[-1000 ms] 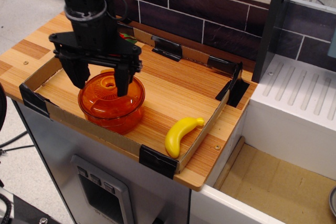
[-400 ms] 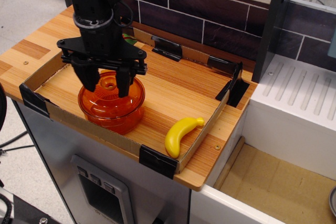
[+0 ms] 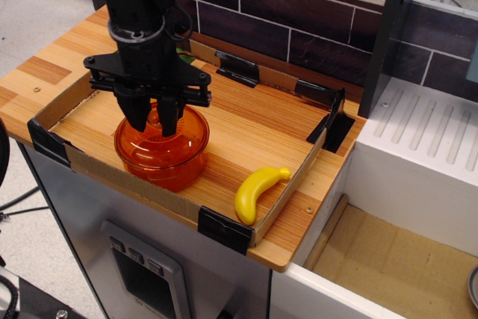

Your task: Take lid off pot

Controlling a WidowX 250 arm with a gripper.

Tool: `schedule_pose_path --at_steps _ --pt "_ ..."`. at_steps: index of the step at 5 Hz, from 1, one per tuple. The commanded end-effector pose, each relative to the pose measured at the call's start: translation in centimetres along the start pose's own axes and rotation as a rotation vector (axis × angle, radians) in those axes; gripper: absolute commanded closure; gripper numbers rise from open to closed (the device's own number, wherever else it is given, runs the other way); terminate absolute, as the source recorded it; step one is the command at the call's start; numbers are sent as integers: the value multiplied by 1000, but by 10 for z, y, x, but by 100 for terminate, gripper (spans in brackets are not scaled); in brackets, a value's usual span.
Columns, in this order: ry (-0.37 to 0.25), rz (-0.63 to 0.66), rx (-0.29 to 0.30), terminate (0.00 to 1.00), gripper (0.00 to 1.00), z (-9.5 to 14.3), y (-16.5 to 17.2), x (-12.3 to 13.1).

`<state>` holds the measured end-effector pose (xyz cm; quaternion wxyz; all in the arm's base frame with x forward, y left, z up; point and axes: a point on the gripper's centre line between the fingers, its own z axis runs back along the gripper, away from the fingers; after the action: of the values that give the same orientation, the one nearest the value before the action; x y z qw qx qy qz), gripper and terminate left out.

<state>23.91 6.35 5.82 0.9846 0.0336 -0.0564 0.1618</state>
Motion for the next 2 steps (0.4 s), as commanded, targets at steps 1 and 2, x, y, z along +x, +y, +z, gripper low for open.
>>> schedule_pose_path --at_steps 1,2 --pt "-7 44 -5 0 100 36 -2 10" --pt "3 46 -16 0 100 51 -9 11"
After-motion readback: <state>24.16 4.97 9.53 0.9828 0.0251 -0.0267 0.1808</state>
